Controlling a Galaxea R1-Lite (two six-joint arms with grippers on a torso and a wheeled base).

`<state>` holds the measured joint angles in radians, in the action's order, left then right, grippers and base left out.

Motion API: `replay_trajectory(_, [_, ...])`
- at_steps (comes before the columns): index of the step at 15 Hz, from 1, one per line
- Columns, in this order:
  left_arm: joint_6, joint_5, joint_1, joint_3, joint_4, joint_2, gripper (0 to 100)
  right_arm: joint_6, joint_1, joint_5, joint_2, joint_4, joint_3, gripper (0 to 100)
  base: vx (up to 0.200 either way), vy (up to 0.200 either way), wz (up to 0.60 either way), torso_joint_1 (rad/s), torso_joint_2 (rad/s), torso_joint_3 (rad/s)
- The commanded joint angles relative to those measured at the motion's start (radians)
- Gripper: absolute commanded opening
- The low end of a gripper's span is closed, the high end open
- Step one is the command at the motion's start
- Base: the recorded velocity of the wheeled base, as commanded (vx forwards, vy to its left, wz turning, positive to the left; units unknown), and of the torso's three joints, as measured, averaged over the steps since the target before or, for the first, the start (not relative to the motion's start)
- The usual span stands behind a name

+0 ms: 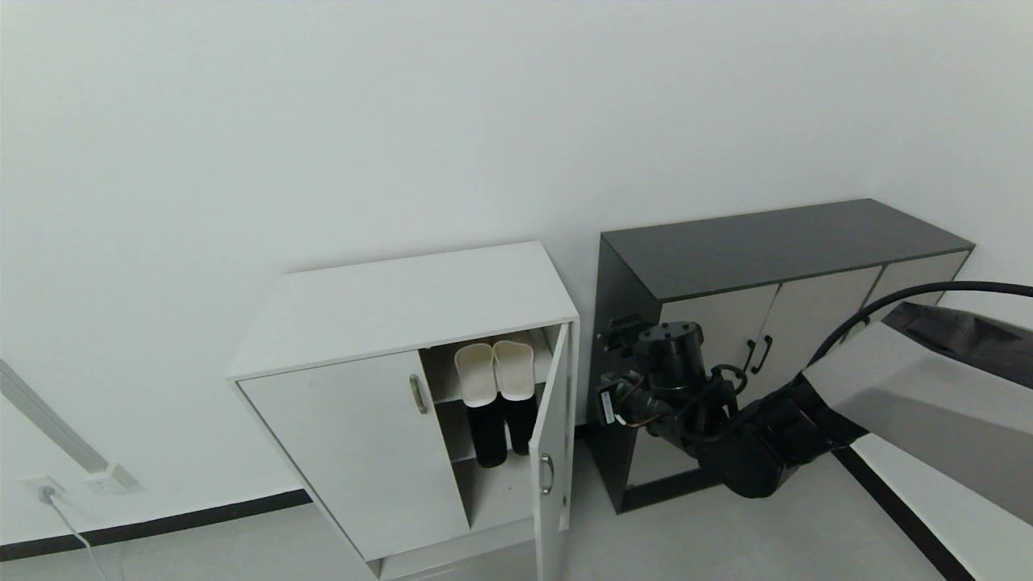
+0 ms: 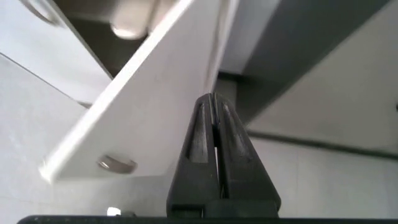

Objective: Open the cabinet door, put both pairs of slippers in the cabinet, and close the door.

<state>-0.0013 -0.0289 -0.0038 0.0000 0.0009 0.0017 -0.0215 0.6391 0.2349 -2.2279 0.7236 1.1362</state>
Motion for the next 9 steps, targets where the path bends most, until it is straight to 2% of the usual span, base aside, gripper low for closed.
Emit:
replay_trajectory(1, [0.0, 0.0, 0.001, 0.0, -0.001, 0.0, 0, 0.0, 0.005, 0.0, 0.016, 0.005, -0.015, 0, 0.0, 0.0, 0.0, 0.0, 0.0, 0.0])
replay_trajectory(7, [0.0, 0.0, 0.001, 0.0, -0.001, 0.0, 0, -0.003, 0.013, -0.003, 0.014, 0.019, -0.018, 0, 0.0, 0.0, 0.0, 0.0, 0.0, 0.0])
replay_trajectory(9, [0.0, 0.0, 0.001, 0.0, -0.001, 0.0, 0, -0.003, 0.02, -0.003, 0.014, 0.019, -0.019, 0, 0.0, 0.0, 0.6, 0.0, 0.0, 0.005])
